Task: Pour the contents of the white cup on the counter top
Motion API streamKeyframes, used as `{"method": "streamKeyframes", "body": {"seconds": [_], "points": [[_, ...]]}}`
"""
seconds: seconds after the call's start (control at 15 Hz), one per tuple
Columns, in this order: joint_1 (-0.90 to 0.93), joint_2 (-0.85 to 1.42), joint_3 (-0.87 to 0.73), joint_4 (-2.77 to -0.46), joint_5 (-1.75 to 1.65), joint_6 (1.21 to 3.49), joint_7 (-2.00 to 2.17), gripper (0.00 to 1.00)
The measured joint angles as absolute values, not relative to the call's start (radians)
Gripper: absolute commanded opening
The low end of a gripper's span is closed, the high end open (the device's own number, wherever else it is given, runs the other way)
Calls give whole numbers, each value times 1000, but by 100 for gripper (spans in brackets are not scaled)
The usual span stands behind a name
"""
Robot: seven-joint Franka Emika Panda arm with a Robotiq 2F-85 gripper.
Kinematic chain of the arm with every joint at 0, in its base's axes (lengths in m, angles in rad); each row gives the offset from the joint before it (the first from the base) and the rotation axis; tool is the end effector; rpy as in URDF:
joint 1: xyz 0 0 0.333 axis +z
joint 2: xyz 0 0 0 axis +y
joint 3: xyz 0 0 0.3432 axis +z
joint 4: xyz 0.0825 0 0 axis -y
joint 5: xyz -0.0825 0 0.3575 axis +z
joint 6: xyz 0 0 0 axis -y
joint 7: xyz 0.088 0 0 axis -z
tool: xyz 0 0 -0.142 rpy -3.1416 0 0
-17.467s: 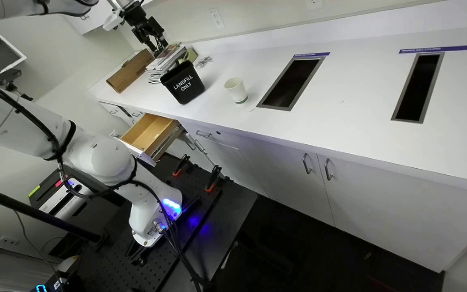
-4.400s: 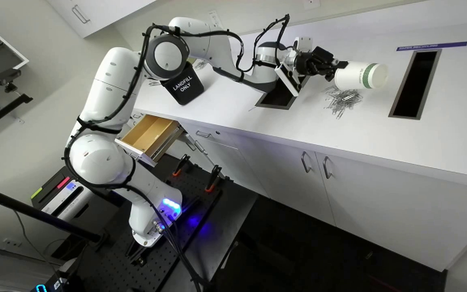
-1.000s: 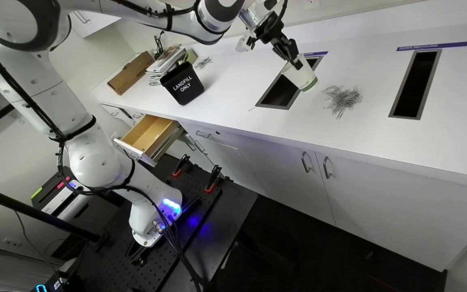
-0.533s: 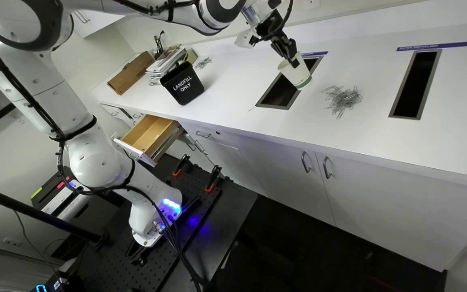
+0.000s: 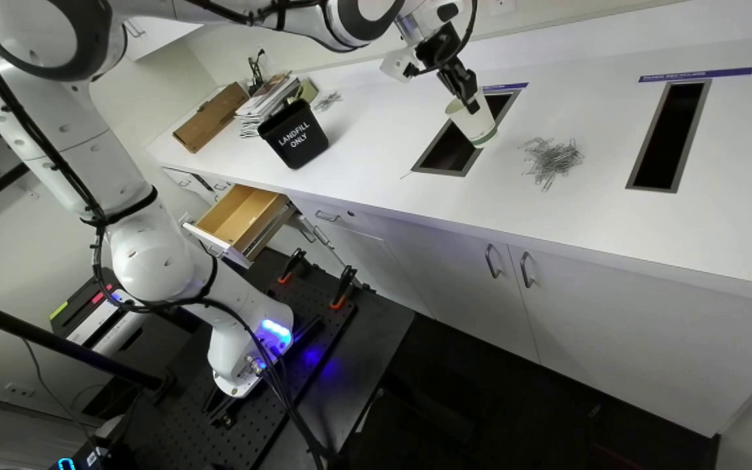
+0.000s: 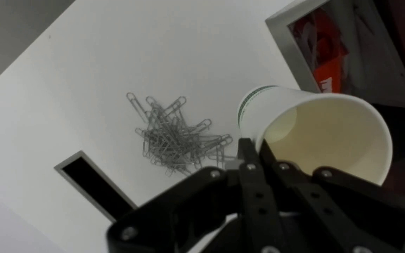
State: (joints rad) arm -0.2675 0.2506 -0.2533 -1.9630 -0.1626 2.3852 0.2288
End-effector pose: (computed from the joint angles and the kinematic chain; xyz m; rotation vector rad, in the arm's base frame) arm 0.5314 -0.3026 0.3772 2.7839 -0.9038 0.2173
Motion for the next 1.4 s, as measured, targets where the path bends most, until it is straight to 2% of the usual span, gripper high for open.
{"method": "streamKeyframes", "body": {"seconds": [0.4,1.4], "points": [[-281,382,-244,-1785,52,2225,153,1],[-327,658,-242,-1408,119,2123,165,1]]}}
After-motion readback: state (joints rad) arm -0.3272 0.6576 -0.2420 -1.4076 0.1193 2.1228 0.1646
